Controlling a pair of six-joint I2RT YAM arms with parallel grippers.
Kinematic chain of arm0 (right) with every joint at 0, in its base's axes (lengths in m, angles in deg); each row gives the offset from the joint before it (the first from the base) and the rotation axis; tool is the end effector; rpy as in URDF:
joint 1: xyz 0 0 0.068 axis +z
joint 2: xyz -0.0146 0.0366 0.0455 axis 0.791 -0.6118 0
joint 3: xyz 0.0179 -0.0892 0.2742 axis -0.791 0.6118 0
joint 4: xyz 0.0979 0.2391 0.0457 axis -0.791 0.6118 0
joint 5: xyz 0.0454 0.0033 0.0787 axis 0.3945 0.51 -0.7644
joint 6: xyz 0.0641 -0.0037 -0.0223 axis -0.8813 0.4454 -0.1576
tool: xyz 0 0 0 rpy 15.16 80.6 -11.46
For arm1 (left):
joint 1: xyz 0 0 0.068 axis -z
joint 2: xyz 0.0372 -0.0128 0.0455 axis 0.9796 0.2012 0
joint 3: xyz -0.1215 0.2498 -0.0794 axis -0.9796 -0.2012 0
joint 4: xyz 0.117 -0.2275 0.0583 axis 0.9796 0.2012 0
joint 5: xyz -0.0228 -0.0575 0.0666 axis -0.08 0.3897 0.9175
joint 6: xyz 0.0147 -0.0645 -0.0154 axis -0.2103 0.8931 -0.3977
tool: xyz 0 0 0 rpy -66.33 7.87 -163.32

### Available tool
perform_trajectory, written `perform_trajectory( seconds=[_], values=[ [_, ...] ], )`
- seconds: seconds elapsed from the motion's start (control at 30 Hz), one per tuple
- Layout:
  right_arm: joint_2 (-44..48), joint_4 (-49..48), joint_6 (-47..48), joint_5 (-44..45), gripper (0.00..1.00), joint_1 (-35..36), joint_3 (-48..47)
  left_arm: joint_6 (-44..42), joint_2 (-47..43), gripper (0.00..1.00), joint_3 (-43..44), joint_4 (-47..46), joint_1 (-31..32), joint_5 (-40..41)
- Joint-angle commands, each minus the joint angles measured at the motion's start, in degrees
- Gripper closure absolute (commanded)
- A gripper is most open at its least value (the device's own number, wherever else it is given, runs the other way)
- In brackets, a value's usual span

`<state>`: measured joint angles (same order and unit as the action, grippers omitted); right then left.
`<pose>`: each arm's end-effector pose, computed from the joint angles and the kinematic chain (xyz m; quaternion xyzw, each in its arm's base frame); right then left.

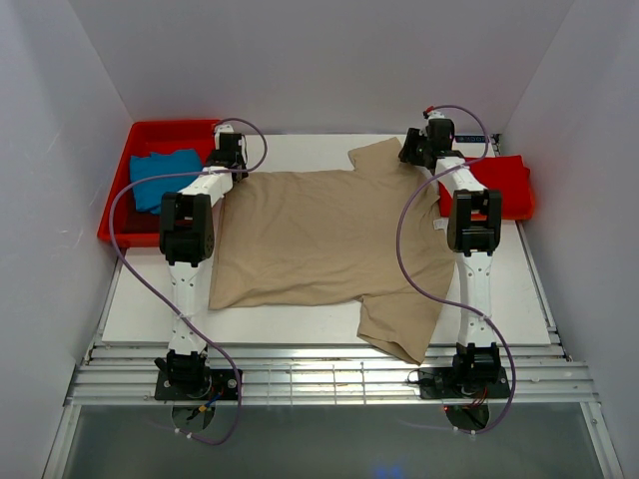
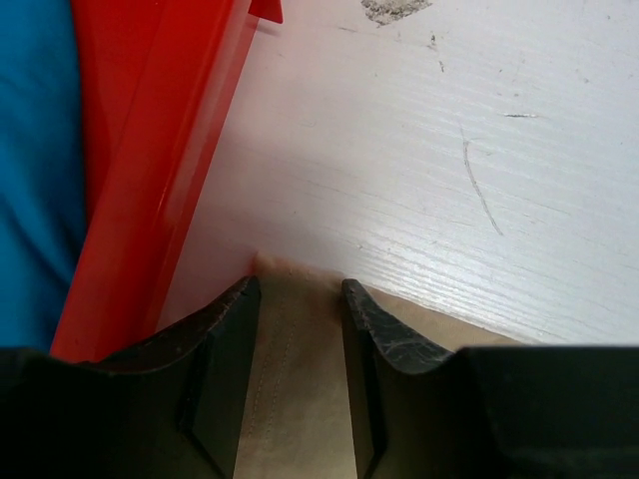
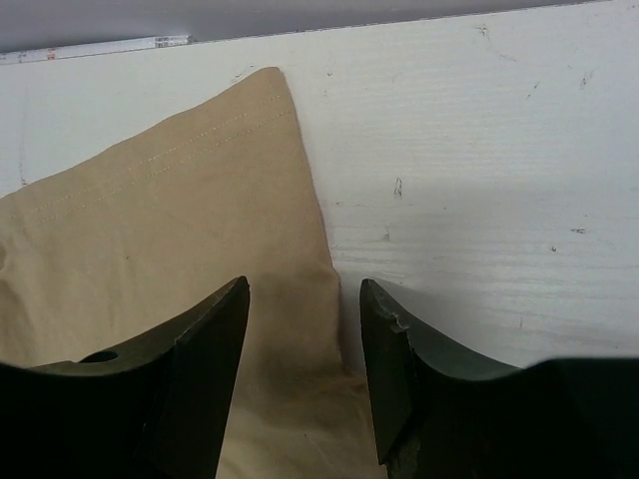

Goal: Fold and stack the t-shirts
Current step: Fold the tshirt

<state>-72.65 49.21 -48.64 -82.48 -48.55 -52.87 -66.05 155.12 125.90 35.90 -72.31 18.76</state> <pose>0.6244 0.0472 0.1491 0.0314 0.8594 0.1181 0.4964 0.5666 -0.0413 0.1462 -0.1394 0.8902 0.0852 0.4252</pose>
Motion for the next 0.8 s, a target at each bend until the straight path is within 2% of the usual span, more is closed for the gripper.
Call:
perform_trajectory(
  seconds=[0.0,0.23,0.37,0.47,0.5,0.53,0.63,0.77],
  values=[
    [-1.8,-1.0,-1.2,-2.2,0.46,0.4,-2.1,0.8,-0.2,0.51,-0.2,1.4,-3.6,5.7],
    [-1.8,-0.9,-1.1,-3.8,0.47,0.7,-2.0,1.3,-0.2,0.52,0.2,1.5,-3.7,7.4],
    [-1.8,-0.6,-1.2,-3.7,0.53,0.8,-2.2,1.3,0.5,0.55,0.5,1.9,-3.7,6.6],
    [-2.0,-0.2,-1.2,-4.3,0.65,0.8,-2.5,1.7,0.9,0.64,0.2,2.4,-3.7,5.7],
    [-2.0,0.0,-1.1,-4.4,0.69,0.8,-2.5,2.0,1.1,0.75,0.3,2.5,-3.8,5.2],
    [-2.0,0.0,-1.1,-4.5,0.77,0.8,-2.5,2.2,1.2,0.81,0.5,3.0,-3.7,5.0],
    [-1.7,-0.3,-1.5,-4.3,0.88,0.8,-1.8,2.4,1.3,0.93,0.5,3.5,-3.7,3.5],
    [0.4,-2.6,-1.8,-3.7,0.92,0.8,1.1,2.3,0.8,0.98,0.6,3.3,-3.7,0.7]
  ],
)
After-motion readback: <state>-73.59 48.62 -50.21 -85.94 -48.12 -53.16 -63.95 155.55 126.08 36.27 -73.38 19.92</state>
